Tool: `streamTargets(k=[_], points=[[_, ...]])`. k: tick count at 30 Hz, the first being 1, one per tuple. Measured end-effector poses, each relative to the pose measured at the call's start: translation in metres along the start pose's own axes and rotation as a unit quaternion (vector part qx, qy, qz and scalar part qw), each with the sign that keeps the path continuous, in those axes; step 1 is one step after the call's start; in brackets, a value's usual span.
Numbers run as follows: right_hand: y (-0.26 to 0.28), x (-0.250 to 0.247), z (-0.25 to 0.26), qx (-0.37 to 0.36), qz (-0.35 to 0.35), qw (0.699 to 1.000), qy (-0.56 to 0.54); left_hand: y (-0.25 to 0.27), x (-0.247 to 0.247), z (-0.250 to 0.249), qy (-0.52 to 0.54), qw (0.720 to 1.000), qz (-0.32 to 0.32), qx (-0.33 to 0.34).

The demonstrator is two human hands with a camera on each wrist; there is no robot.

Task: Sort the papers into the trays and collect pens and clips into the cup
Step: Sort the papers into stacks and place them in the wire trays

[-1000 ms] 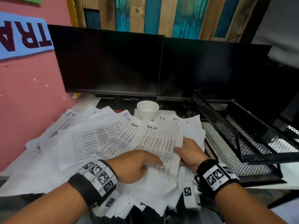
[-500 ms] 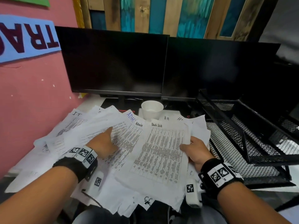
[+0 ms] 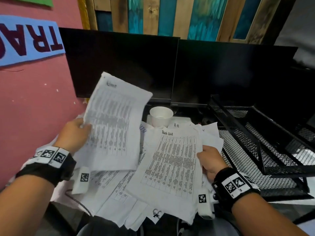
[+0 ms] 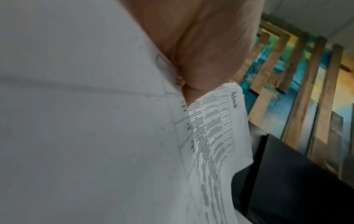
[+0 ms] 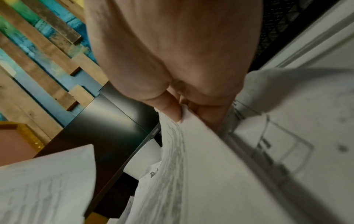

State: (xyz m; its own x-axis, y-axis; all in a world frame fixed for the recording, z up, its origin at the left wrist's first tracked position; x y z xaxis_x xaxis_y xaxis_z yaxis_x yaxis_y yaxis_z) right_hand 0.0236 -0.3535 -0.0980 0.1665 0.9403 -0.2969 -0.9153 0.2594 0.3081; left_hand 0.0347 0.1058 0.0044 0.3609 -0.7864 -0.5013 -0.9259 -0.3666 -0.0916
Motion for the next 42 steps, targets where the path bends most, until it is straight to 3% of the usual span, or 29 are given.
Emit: streamTargets(k=[4, 10, 13, 17, 20, 23, 27, 32, 36, 42], points=[[0.006, 0.009, 0.003, -0.001, 0.002, 0.999, -0.033, 0.002, -0.006, 0.002, 0.095, 0.995, -0.005, -0.019], [0.013, 0.021, -0.003, 0.049, 0.041, 0.992, -0.105, 0.037, 0.062, 0.003, 0.040, 0.988, 0.148, -0.030], [0.017, 0.025, 0.000, 0.067, 0.083, 0.986, -0.125, 0.050, 0.103, 0.006, -0.017, 0.976, 0.217, 0.008], [0.023, 0.028, 0.008, 0.016, 0.095, 0.994, -0.053, 0.071, 0.142, -0.009, -0.069, 0.954, 0.286, 0.052], [0.020, 0.024, 0.010, -0.029, 0.056, 0.998, 0.013, 0.078, 0.151, -0.016, -0.084, 0.943, 0.318, 0.048], [0.017, 0.014, 0.012, -0.053, 0.005, 0.998, 0.042, 0.067, 0.138, -0.012, -0.130, 0.945, 0.297, 0.038], [0.010, -0.006, 0.012, -0.051, -0.040, 0.997, 0.043, 0.043, 0.104, 0.010, -0.281, 0.931, 0.232, 0.017], [0.006, -0.019, 0.009, -0.049, -0.050, 0.996, 0.054, 0.035, 0.095, 0.033, -0.337, 0.906, 0.256, -0.011], [0.009, -0.018, 0.009, -0.041, -0.043, 0.997, 0.052, 0.034, 0.097, 0.032, -0.339, 0.916, 0.212, 0.025], [0.008, -0.016, 0.004, -0.028, -0.032, 0.998, 0.035, 0.020, 0.073, 0.016, -0.255, 0.958, 0.125, 0.036]])
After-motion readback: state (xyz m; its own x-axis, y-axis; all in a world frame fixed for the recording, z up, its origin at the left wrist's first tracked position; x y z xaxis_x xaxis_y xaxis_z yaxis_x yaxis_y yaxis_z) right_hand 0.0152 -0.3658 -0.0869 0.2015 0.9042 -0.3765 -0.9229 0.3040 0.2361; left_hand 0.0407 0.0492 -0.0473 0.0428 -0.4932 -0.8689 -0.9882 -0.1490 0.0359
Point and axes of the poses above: each hand's wrist, its own y-axis away from the middle knuckle, its own x-axis out of the palm, z = x × y, the point moved 7 cm from there along -y, towards the middle knuckle, and after that the axes turned 6 degrees about y, right-handed, at the moved point
